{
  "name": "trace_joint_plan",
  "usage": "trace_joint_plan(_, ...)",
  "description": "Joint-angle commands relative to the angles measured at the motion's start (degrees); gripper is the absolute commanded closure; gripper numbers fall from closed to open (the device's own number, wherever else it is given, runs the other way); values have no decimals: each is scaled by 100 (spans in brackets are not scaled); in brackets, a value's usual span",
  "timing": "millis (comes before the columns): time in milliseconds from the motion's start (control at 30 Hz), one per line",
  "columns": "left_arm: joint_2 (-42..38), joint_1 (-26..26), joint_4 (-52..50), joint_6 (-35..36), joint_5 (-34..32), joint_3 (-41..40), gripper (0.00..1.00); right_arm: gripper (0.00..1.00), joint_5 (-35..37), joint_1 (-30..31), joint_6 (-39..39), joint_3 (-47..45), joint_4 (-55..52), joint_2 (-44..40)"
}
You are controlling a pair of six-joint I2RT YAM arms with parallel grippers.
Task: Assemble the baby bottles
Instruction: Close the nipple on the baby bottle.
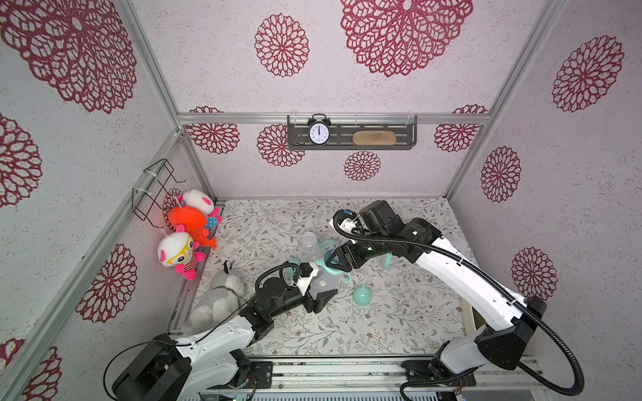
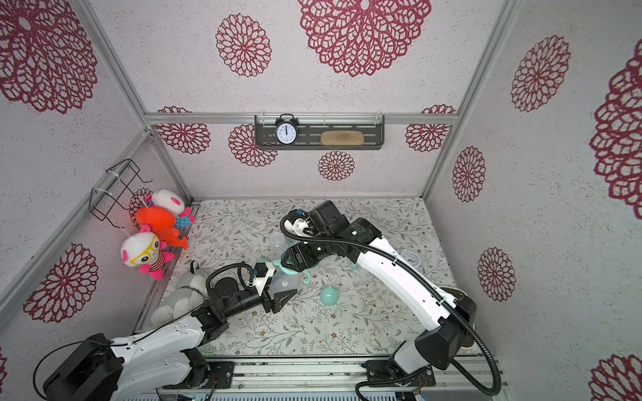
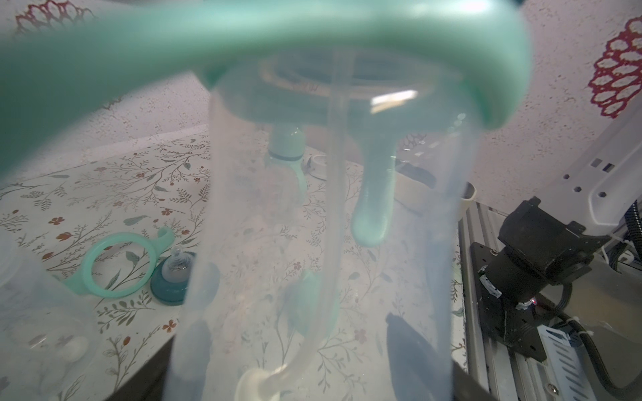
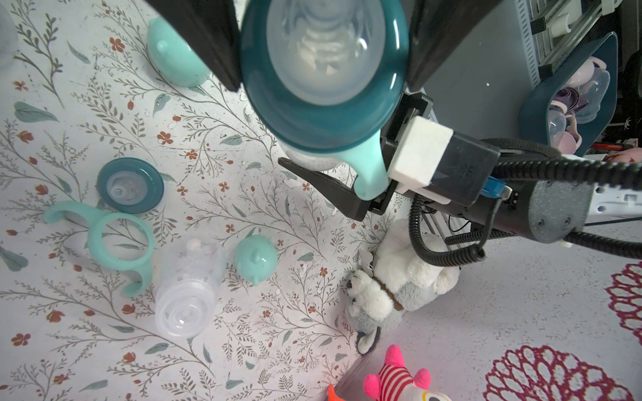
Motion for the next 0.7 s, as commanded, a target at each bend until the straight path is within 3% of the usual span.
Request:
trace_joint_plan(0,-45,-43,331,46,-49,212,100,37,-136,-19,-33,-109,-2,-128)
trace_joint_plan(267,-148,-83,-6,102,-381,396,100,41,34,15,434,-465,184,-226)
trace_joint_plan(533,-57,-539,58,584,-1762,419,100,42,371,236,1886,-1083,606,-372)
trace_joint_plan(667,118,-809,135,853,-2331,500,100,45,869,305,2518,-1032,355,-318)
